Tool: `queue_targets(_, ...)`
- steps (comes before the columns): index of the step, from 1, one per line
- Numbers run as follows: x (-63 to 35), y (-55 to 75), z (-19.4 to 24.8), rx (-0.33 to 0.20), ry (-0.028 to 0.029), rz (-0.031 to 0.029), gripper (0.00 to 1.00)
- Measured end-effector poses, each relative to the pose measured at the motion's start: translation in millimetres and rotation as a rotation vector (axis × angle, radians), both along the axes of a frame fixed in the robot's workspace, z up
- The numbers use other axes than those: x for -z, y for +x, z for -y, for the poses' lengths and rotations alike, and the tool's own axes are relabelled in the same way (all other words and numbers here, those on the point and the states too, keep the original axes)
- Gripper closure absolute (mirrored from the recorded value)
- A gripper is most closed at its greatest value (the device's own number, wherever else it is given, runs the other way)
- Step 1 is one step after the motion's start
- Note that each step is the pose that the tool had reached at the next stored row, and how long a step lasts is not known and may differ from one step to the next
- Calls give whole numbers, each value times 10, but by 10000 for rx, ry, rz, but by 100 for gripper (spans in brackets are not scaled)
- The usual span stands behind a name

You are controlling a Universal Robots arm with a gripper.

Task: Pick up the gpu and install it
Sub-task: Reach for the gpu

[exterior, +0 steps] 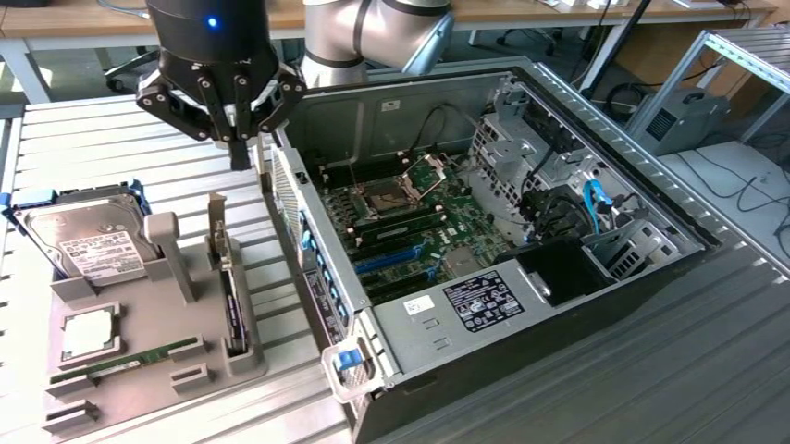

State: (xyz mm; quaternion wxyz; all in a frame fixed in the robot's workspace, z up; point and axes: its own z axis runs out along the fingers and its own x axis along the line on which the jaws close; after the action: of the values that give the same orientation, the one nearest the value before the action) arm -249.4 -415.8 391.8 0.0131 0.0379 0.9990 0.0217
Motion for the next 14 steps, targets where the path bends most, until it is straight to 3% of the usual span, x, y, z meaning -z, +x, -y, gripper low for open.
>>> queue_targets(14,1,-6,32,0,0,0,89)
